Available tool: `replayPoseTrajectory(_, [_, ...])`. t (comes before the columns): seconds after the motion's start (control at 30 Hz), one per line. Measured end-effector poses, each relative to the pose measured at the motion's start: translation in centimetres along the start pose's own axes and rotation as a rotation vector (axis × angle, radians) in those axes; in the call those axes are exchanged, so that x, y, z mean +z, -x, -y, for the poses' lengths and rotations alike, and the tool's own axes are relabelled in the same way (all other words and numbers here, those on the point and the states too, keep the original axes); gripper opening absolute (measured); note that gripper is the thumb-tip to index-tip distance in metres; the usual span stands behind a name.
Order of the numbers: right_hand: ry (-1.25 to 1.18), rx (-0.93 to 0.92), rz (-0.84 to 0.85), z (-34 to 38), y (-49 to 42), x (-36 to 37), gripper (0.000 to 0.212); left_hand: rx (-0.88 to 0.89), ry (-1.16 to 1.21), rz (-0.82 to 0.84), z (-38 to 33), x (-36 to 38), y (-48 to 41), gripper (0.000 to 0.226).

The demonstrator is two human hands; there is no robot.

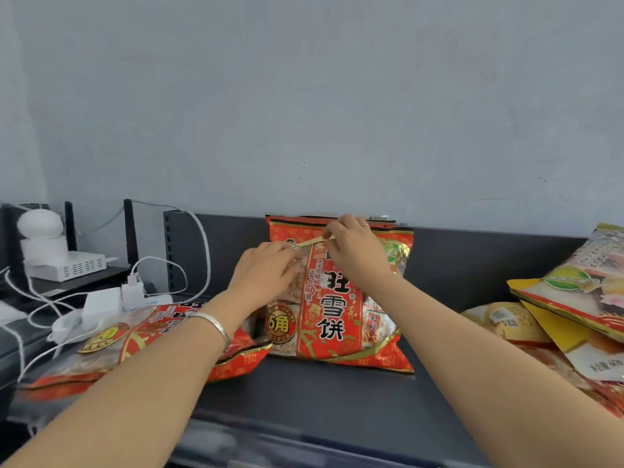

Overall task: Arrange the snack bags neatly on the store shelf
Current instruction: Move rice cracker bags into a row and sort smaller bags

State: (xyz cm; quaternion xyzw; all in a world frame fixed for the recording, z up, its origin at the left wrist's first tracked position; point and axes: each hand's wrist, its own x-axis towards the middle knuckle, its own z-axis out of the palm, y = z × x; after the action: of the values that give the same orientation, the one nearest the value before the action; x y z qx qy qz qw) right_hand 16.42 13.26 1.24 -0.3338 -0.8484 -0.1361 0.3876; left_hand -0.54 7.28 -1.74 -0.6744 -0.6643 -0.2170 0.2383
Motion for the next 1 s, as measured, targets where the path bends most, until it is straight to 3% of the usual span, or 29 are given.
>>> replayPoseTrajectory(0.17, [-0.168, -0.105, 0.217, 6.2, -0.1, 2.9, 0.026, -0.268, -0.003, 0.137, 6.0, -2.3, 5.2, 0.032])
replayPoseTrajectory(0.3, [-0.182, -0.098, 0.558, 10.8, -0.2, 5.1, 0.037, -0.523, 0.021, 0.269, 10.4, -3.9, 9.4, 0.035])
replayPoseTrajectory(0.4, [-0.239, -0.005, 0.799, 13.1, -0.1, 6.1, 0.043, -0.696, 0.007, 0.389, 12.7, -4.7, 11.7, 0.048])
replayPoseTrajectory(0.5, [-0.276, 0.116, 0.953, 14.6, 0.3, 6.7, 0.065, -0.872, 0.146, 0.442, 13.6, -4.8, 13.1, 0.063])
replayPoseTrajectory(0.63, [-0.409, 0.289, 0.972, 15.3, 0.8, 7.6, 0.073, -1.034, 0.278, 0.455, 12.9, -5.3, 13.8, 0.083])
replayPoseTrajectory(0.8, [-0.791, 0.594, 0.853, 15.2, 1.2, 8.1, 0.093, -1.098, 0.402, 0.377, 12.0, -5.7, 14.5, 0.085])
replayPoseTrajectory(0.9, [-0.991, 0.638, 0.728, 14.8, 0.9, 8.3, 0.104, -1.122, 0.535, 0.287, 11.5, -5.7, 14.6, 0.078])
replayPoseTrajectory(1.0, [-1.036, 0.534, 0.639, 14.7, 0.8, 6.9, 0.098, -1.133, 0.642, 0.173, 10.3, -5.7, 14.7, 0.071])
